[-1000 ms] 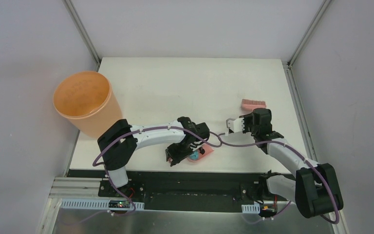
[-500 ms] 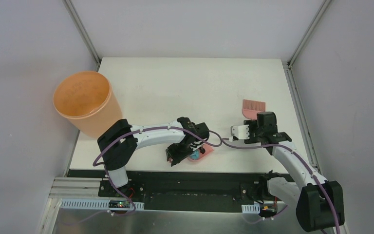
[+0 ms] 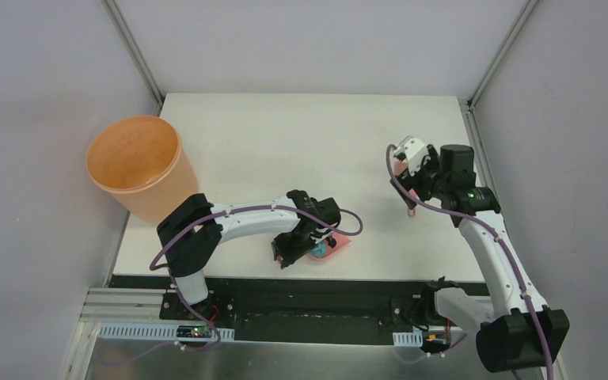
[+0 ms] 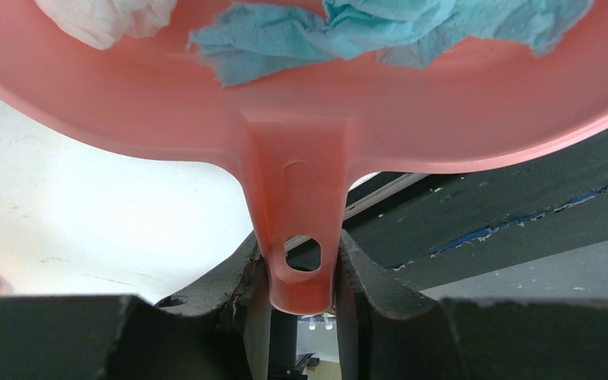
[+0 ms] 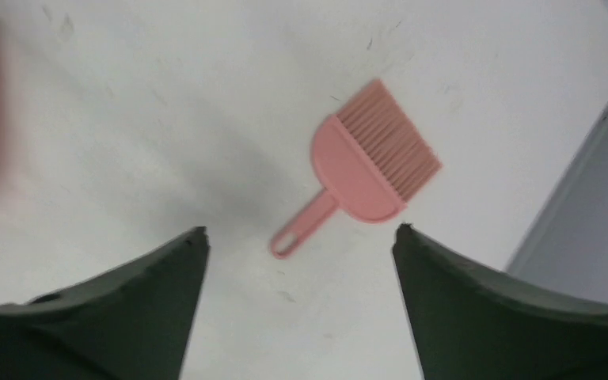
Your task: Sweep away the paper scraps from the table
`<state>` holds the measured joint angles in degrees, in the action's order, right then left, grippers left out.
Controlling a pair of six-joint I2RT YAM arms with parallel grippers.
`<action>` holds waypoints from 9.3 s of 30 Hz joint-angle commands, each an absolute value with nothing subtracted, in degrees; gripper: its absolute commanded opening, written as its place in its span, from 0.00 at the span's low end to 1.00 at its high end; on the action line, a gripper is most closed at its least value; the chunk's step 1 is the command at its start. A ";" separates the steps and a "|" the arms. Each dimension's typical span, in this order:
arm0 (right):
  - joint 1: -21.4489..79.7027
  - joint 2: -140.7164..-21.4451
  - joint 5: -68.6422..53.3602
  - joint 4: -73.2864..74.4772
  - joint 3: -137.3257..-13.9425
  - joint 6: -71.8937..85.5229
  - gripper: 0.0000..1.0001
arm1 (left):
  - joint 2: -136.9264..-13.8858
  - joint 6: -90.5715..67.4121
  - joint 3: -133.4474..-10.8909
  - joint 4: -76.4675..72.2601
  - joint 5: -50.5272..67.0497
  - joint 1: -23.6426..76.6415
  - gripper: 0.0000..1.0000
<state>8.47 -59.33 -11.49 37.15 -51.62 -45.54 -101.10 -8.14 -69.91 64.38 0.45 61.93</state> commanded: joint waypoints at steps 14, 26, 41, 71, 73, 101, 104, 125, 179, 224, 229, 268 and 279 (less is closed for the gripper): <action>-3.60 -54.90 -35.36 28.51 -46.25 3.79 1.00 | -98.05 -9.08 -76.55 65.42 -5.26 62.07 0.00; -8.04 -54.47 -36.56 29.46 -45.63 3.50 1.00 | -93.62 -11.54 -80.98 66.89 -7.57 52.36 0.00; -8.26 -55.81 -37.51 29.18 -44.41 1.71 1.00 | -78.04 -11.61 -81.07 66.15 -6.32 35.66 0.00; -8.61 -56.60 -42.10 31.20 -43.95 0.38 1.00 | -72.51 -12.39 -85.69 64.09 3.28 19.11 0.00; -8.60 -56.87 -42.50 31.16 -43.78 0.34 1.00 | -73.60 -12.76 -86.20 63.65 5.21 17.97 0.00; -8.61 -62.36 -43.68 30.67 -43.93 0.31 1.00 | -80.57 -17.16 -93.81 58.44 8.60 12.39 0.00; -8.61 -62.51 -43.45 30.62 -43.86 0.33 1.00 | -80.26 -18.73 -93.10 56.50 10.50 11.54 0.00; -8.64 -63.63 -42.23 30.50 -43.79 0.35 1.00 | -66.70 -24.99 -80.13 47.17 16.10 -2.16 0.00; -15.07 -65.65 -38.74 28.60 -42.50 -1.85 1.00 | -61.20 -97.90 -40.14 -44.18 33.30 -20.44 0.00; -17.40 -64.51 -41.39 28.48 -42.16 -1.84 1.00 | -67.05 -126.69 -31.53 -81.55 8.34 -16.98 0.00; -17.49 -64.34 -41.65 28.61 -42.14 -1.77 1.00 | -65.36 -125.97 -26.34 -77.95 8.29 -16.99 0.00; -17.41 -60.18 -41.87 28.98 -43.31 -1.69 0.99 | -69.72 -22.37 -78.30 48.36 28.63 6.12 0.00; -17.23 -60.85 -43.46 29.52 -43.70 -1.58 0.99 | -78.63 -10.31 -80.59 63.85 9.34 15.60 0.00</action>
